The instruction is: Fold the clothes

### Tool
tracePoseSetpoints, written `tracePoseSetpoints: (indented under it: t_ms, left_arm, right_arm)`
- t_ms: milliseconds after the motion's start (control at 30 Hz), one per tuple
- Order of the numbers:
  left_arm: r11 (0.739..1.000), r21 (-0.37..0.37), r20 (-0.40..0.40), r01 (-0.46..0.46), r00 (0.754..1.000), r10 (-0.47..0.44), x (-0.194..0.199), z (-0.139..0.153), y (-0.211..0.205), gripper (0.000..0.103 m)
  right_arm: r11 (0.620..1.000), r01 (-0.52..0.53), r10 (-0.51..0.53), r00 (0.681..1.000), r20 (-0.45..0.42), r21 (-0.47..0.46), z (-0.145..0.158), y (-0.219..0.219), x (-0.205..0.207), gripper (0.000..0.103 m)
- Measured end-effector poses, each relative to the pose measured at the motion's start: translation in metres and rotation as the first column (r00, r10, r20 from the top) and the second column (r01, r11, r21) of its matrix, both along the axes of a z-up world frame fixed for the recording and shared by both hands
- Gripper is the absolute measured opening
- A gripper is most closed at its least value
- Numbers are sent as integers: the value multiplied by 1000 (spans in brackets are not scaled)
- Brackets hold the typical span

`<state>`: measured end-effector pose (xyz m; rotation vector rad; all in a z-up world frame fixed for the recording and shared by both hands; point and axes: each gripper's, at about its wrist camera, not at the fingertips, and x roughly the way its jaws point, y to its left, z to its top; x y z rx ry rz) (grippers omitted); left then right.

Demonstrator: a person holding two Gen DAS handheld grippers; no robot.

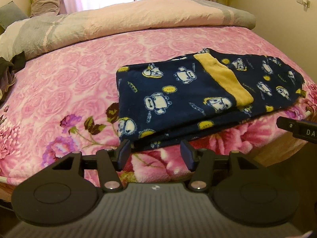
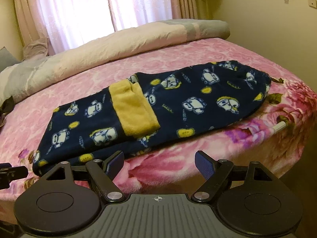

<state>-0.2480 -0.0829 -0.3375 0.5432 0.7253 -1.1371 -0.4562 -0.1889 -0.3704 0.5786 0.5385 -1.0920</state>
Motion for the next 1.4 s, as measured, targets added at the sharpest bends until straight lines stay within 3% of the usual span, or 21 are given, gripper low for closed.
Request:
tracePoseSetpoints:
  t_ms: [600,767,967,1067,1200,1400]
  left_arm:
    - [998,59,-8,1,1000,0,1,-18,-23,52]
    - [997,76,-16,8,1000,-6,3,-24,-34,52]
    - [1000,24,-80,-3,997,5,23,-22,-50,52]
    - [1000,-8,-118,-25,993,23,37,-19,-62,52]
    - [998,-27,-155,-58,987,53,54,-20,-79,52]
    - [995,-28,-233,-100,968,91,78,-29,-100,52]
  right_arm:
    - [999,0,0,1000,5,43,-13,-18,1,82]
    - [995,35,-40,998,47,90,-26,-35,-12,82]
    - [983,125,-143,980,139,133,-39,-75,-57,81]
    - [968,202,-236,935,264,149,-42,-104,-97,81]
    - [923,332,-385,815,433,194,-51,-152,-158,81]
    - [864,430,-500,663,557,263,-70,-217,-225,81]
